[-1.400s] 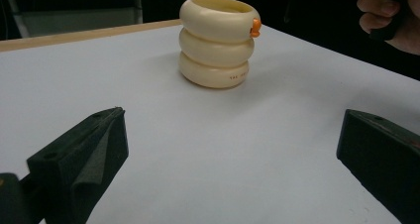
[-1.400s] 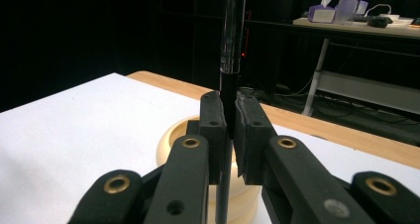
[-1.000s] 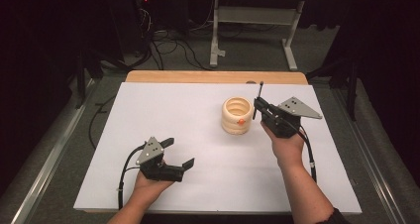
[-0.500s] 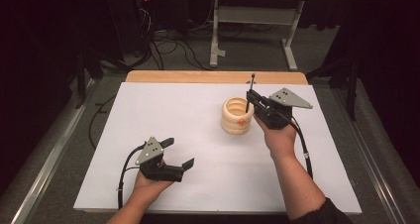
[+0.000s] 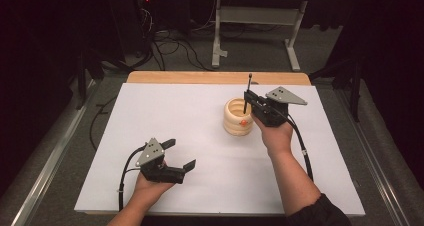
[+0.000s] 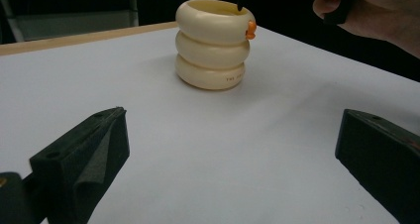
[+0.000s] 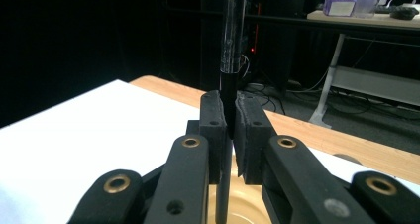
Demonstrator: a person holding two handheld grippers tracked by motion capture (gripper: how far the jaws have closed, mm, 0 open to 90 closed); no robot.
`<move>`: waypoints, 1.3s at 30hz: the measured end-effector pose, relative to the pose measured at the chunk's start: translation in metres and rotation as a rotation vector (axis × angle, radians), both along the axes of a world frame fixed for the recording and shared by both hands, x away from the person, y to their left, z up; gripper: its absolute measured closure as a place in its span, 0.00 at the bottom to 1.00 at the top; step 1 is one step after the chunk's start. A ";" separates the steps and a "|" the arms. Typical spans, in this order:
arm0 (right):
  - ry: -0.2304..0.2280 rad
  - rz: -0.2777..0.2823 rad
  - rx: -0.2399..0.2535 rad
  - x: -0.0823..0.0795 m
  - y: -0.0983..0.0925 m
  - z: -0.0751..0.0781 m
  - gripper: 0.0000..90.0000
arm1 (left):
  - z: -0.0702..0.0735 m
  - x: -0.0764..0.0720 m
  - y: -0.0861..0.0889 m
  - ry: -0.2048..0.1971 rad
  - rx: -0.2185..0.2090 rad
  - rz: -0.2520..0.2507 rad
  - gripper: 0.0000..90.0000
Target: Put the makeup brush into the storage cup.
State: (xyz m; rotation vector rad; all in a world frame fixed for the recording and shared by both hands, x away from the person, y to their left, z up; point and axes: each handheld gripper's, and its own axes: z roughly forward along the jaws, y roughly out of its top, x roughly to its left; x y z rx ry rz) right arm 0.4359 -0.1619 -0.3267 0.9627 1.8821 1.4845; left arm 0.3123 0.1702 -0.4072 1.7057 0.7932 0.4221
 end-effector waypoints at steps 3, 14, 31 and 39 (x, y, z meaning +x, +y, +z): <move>0.004 0.001 -0.006 0.003 0.000 -0.003 0.96 | 0.000 0.000 0.000 0.002 -0.002 -0.001 0.01; 0.037 0.001 -0.016 0.007 0.000 -0.013 0.96 | 0.001 -0.001 0.000 -0.001 -0.004 -0.006 0.01; 0.088 -0.003 -0.041 0.012 0.001 -0.031 0.96 | 0.001 -0.001 0.000 -0.003 0.000 -0.009 0.02; 0.106 -0.007 -0.046 0.012 0.001 -0.038 0.96 | 0.001 -0.002 0.000 -0.005 0.001 -0.011 0.02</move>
